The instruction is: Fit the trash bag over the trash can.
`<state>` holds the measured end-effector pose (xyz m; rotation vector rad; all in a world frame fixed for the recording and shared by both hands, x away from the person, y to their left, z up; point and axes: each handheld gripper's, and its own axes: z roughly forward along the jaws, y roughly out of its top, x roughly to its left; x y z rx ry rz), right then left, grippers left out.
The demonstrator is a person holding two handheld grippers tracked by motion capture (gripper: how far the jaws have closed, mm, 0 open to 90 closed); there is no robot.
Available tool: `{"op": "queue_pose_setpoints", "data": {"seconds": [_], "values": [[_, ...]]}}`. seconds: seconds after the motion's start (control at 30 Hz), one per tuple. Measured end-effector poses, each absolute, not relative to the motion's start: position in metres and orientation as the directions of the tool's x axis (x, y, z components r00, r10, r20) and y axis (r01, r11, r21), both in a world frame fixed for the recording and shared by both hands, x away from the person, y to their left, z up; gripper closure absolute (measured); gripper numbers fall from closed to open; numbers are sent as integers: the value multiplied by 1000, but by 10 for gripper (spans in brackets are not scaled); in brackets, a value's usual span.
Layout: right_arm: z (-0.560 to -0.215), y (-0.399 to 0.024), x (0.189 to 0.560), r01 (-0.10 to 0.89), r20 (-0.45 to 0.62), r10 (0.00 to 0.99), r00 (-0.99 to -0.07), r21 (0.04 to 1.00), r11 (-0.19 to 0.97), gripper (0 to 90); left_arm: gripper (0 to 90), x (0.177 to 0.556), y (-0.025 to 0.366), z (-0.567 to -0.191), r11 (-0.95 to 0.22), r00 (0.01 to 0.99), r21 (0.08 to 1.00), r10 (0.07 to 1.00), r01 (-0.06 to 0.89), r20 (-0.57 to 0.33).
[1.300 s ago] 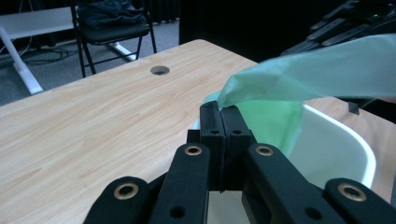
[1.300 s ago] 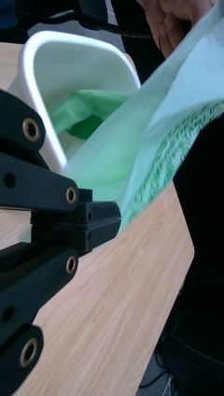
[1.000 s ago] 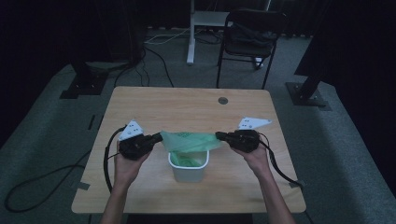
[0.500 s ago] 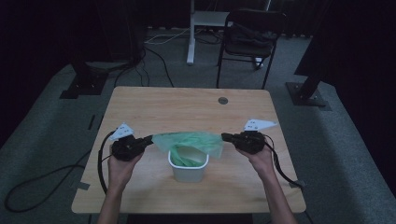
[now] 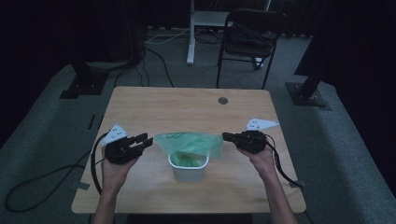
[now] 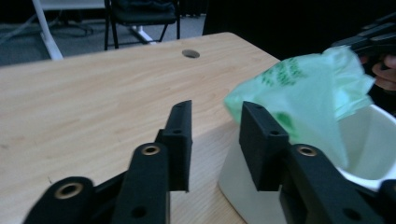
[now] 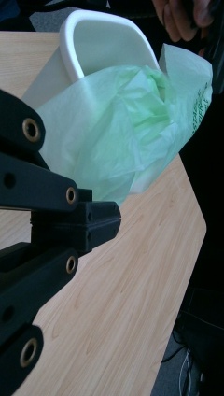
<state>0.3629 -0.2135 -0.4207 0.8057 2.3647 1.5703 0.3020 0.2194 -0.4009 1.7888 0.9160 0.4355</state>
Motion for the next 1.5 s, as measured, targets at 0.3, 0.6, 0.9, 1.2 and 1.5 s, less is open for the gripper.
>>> {"op": "queue_pose_setpoints", "data": {"seconds": [0.3, 0.6, 0.9, 1.2, 1.5], "values": [[-419, -209, 363, 325, 132, 523, -842, 898, 296, 900, 539, 290, 204, -381, -215, 702, 924, 708, 318, -77], [-419, -207, 363, 324, 132, 515, -847, 896, 304, 900, 475, 302, 177, -386, -312, 766, 898, 642, 310, -41], [-419, -204, 360, 313, 123, 496, -860, 894, 320, 900, 819, 321, 169, -400, -328, 774, 876, 629, 354, -77], [-419, -211, 359, 317, 123, 509, -852, 895, 313, 900, 900, 326, 190, -400, -256, 707, 884, 698, 391, -111], [-428, -213, 362, 336, 126, 525, -842, 883, 328, 900, 900, 344, 203, -423, -193, 639, 845, 740, 499, -209]]}}
